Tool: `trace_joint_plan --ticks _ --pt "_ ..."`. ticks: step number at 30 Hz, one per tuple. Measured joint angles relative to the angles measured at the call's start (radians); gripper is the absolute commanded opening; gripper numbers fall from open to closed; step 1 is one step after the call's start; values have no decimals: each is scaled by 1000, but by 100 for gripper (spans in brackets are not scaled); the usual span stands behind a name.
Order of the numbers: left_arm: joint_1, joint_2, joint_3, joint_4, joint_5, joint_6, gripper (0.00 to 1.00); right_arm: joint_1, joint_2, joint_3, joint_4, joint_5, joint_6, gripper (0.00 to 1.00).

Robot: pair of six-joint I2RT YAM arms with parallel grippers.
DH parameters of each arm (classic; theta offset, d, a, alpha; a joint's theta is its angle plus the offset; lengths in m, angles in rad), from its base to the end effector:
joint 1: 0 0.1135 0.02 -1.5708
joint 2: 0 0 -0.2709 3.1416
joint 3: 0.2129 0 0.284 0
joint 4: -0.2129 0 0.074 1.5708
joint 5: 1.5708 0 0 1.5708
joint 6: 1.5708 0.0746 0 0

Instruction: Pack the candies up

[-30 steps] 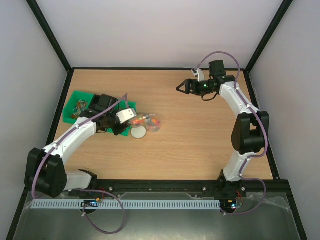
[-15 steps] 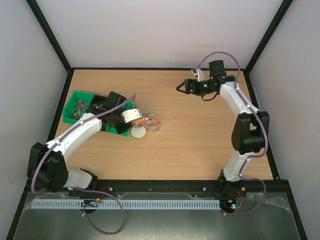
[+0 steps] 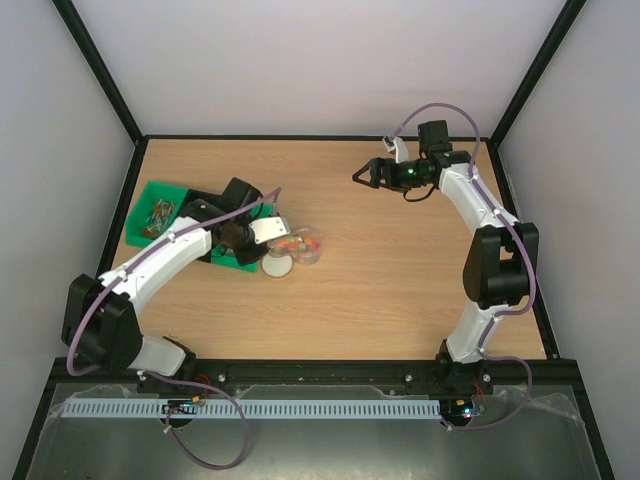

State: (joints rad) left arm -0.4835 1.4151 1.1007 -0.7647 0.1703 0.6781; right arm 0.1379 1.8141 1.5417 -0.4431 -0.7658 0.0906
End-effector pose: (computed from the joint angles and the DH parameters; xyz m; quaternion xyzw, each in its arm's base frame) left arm 0.2865 -0.1647 0.2223 0.5476 0.7966 -0.0585 0.2494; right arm 0.4537 0.1152 0.2757 -0.1749 0.8402 0.3816 0.3434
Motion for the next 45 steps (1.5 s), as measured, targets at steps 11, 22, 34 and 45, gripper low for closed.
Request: trace_joint_plan --ticks 11,22,34,45 --pt "-47 70 100 -69 -37 -5 2 0 0 0 0 -2 0 99" --pt "-74 106 156 -128 -85 -14 2 0 0 0 0 -10 -1 99" --pt "-75 113 175 -165 -113 -17 2 0 13 21 17 -11 -10 99" --pt "-50 54 177 -169 -85 -73 2 16 127 139 106 -19 11 99"
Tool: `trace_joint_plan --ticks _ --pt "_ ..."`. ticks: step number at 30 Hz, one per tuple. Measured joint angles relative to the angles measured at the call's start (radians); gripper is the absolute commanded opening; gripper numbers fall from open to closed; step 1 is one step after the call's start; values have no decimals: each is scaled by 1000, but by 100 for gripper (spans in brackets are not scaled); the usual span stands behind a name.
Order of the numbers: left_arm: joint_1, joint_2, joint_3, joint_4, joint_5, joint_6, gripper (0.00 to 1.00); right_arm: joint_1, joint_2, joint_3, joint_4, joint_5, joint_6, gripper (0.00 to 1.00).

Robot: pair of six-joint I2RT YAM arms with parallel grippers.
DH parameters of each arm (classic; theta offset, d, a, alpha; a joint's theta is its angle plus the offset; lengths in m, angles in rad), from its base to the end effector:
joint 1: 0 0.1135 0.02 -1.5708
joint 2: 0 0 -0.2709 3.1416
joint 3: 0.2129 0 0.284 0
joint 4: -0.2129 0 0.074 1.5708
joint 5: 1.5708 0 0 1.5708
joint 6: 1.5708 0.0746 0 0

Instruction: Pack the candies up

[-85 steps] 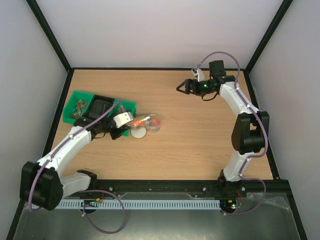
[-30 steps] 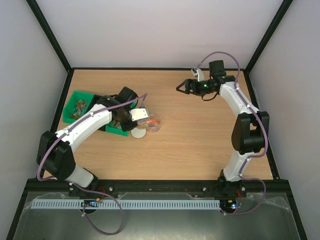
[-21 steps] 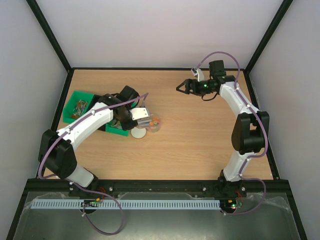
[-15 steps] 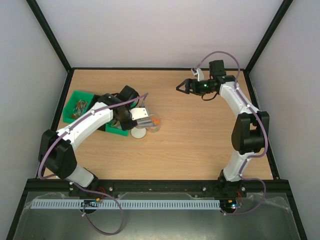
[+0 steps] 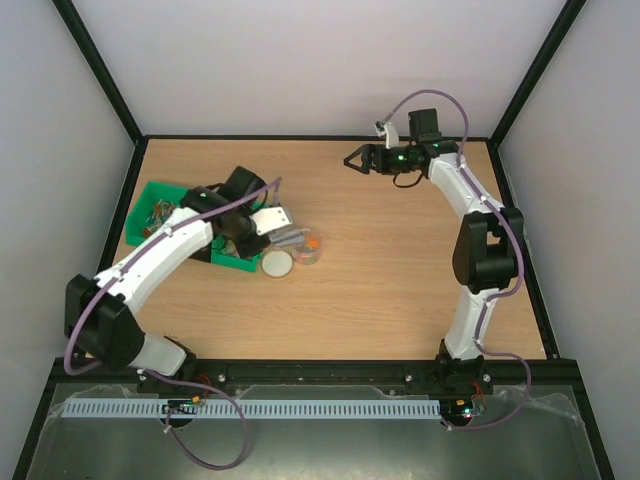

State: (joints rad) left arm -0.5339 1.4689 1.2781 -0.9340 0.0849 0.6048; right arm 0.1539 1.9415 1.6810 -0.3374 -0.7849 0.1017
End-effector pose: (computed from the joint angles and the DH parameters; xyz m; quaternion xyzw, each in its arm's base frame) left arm 0.2898 -0.1787 0.2554 0.5332 0.8156 -0.0335 0.2223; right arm 0.4925 0.1298 0.2811 -0.2000 0.8119 0.3904 0.3853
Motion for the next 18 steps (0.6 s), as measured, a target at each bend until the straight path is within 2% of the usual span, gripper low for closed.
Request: trace_joint_plan --ticks 3,9,14,18 --pt "68 -49 0 2 62 -34 2 32 37 34 22 0 0 100" --pt "301 -121 -2 27 174 -123 2 127 126 144 51 7 -6 98" --pt "447 -178 -41 68 193 -198 2 222 198 217 73 21 -18 96" --pt "554 -219 -108 107 142 -240 2 292 262 257 78 45 -28 96"
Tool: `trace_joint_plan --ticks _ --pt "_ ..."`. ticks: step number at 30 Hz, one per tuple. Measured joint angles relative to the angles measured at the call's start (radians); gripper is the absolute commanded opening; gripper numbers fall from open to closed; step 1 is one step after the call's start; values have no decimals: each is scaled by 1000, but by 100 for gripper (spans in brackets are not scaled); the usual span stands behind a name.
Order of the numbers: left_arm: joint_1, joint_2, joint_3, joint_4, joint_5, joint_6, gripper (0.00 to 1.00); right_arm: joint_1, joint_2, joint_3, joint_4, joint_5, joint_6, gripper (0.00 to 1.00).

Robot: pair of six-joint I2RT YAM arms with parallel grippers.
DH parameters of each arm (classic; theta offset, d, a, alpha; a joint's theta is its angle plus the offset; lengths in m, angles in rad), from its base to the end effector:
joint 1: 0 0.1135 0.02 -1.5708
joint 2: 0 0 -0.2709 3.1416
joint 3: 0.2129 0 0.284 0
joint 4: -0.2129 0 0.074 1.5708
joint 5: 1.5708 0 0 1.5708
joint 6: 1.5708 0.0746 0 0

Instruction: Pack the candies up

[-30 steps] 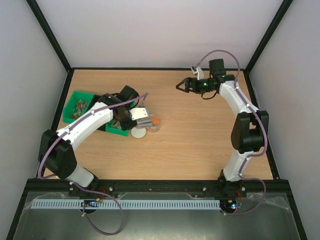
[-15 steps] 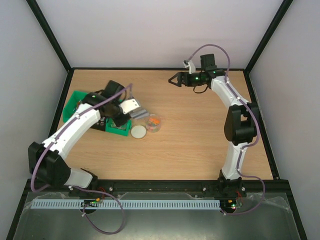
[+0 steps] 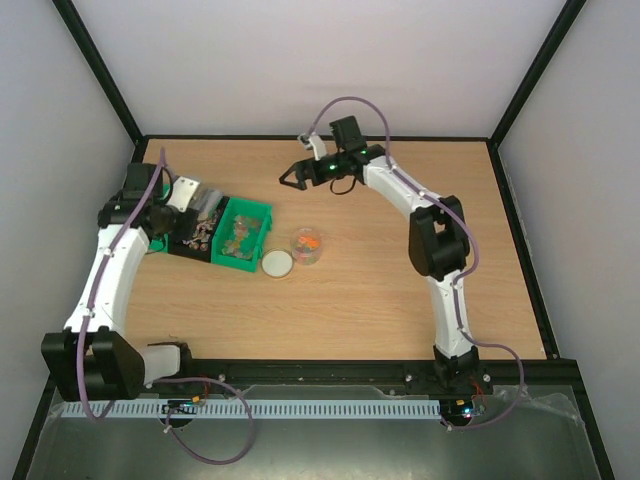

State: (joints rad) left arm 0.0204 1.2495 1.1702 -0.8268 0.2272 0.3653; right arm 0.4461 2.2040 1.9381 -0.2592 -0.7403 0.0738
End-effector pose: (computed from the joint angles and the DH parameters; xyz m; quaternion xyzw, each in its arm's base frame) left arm 0.3067 -0.0106 0.2929 0.1976 0.9189 -0.0430 0.3387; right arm 0.4975 0.2937 0.2521 -0.3270 0.7603 0.4225 0.3693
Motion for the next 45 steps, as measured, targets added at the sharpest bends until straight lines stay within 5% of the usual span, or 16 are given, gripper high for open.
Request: trace_joint_plan --ticks 11,21,35,45 --pt "79 -111 -354 264 -150 34 2 75 84 35 3 21 -8 92" --pt "81 90 -359 483 -114 152 2 75 118 85 6 26 -33 85" --pt "85 179 -319 511 -44 241 2 159 247 154 49 25 -33 71" --pt "74 179 -318 517 -34 243 2 175 285 168 39 39 -69 46"
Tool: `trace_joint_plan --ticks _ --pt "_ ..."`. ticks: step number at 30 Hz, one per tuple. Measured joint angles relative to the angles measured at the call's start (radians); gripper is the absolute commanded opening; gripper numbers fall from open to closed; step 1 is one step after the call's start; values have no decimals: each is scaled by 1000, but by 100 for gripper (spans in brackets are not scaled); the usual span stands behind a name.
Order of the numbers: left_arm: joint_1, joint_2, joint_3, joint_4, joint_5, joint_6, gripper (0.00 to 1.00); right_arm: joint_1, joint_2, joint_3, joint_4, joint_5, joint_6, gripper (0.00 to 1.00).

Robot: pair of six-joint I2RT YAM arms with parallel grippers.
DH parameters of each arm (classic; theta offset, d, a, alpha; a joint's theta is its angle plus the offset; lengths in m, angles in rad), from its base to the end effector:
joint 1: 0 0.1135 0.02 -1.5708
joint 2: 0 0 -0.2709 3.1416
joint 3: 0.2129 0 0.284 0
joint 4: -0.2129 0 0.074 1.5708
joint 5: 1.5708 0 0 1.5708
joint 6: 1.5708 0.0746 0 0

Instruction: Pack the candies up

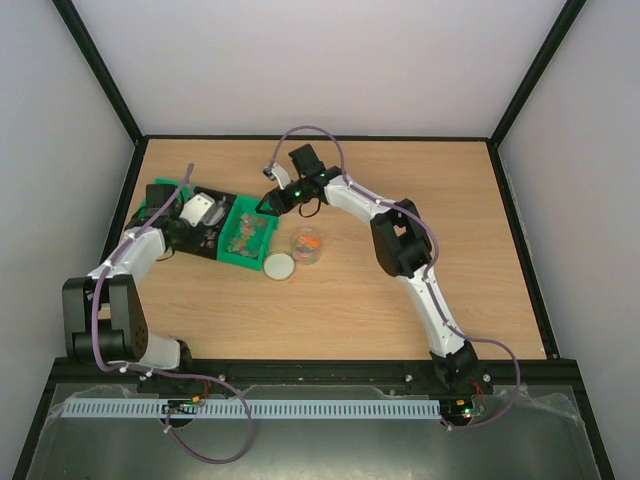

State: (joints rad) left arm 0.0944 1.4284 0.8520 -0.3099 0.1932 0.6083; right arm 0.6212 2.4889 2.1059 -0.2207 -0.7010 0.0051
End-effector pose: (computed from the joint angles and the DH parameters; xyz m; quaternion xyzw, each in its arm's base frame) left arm 0.3399 0.0178 0.1666 0.2696 0.8986 0.0297 0.3449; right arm 0.4786 0.4017 0.1556 -0.4042 0.7440 0.4237 0.3218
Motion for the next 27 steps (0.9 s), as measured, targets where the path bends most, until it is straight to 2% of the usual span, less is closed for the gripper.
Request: trace_joint_plan --ticks 12,18,27 --pt "-63 29 31 -20 28 -36 2 -6 -153 -234 0 84 -40 33" --pt "-45 28 165 -195 33 3 2 -6 -219 -326 22 140 -11 28" --pt "-9 35 361 -578 -56 128 2 -2 -242 -367 75 183 23 21"
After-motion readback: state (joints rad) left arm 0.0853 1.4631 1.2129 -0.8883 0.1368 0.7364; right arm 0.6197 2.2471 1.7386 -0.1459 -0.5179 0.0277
